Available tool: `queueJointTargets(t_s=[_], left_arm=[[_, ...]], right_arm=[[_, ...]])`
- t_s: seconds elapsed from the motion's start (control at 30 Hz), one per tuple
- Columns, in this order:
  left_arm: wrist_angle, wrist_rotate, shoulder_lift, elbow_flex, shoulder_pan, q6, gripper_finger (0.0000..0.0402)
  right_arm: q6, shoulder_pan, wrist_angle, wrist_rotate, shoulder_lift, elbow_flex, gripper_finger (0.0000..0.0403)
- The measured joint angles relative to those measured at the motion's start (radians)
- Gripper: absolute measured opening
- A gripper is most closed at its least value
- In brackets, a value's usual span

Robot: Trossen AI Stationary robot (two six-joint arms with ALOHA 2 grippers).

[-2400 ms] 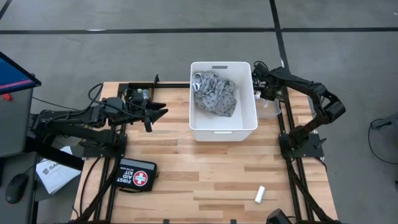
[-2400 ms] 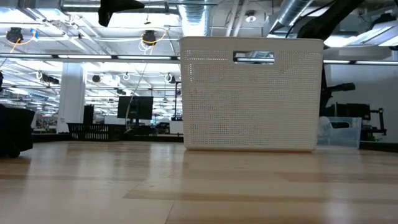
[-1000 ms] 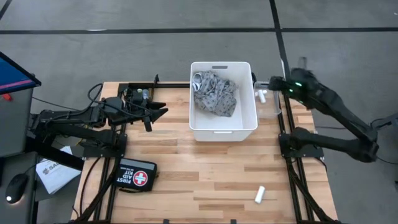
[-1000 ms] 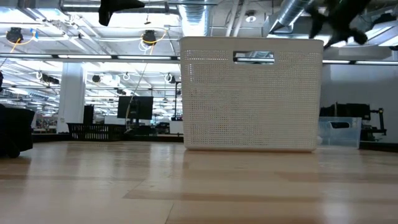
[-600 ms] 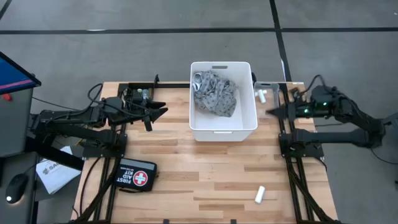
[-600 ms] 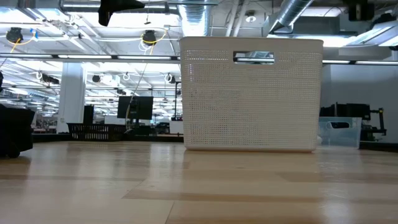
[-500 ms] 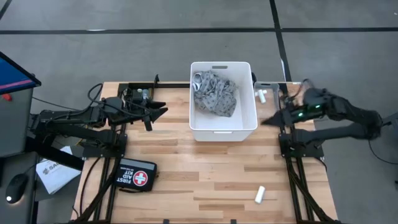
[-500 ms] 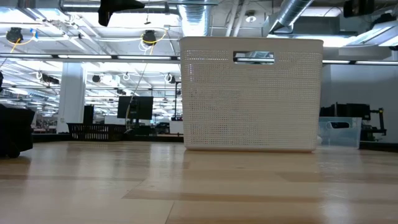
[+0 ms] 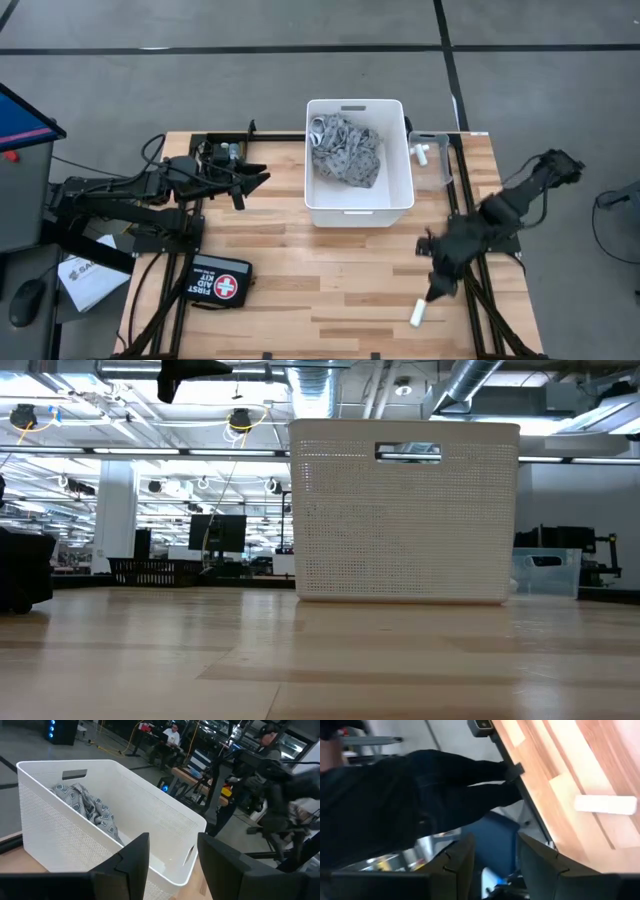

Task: Pick & place medical supplies in basket/bin
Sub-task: Put the white gauze in the transparent bin

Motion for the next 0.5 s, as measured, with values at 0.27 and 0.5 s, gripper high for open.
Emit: queueJointTargets(t_s=[0.27,0.5], left_arm=[[-0.015,0.001,0.0,0.0,0.0,-0.009,0.0158],[-0.008,0.027,0.0,0.0,0.0,-0.013,0.0158]], right_arm=[[0.581,0.266,-0.197,0.197,0.141,0.043,0.0142],[0.832,0.248,-0.213,0.225,0.266,0.082,0.015]])
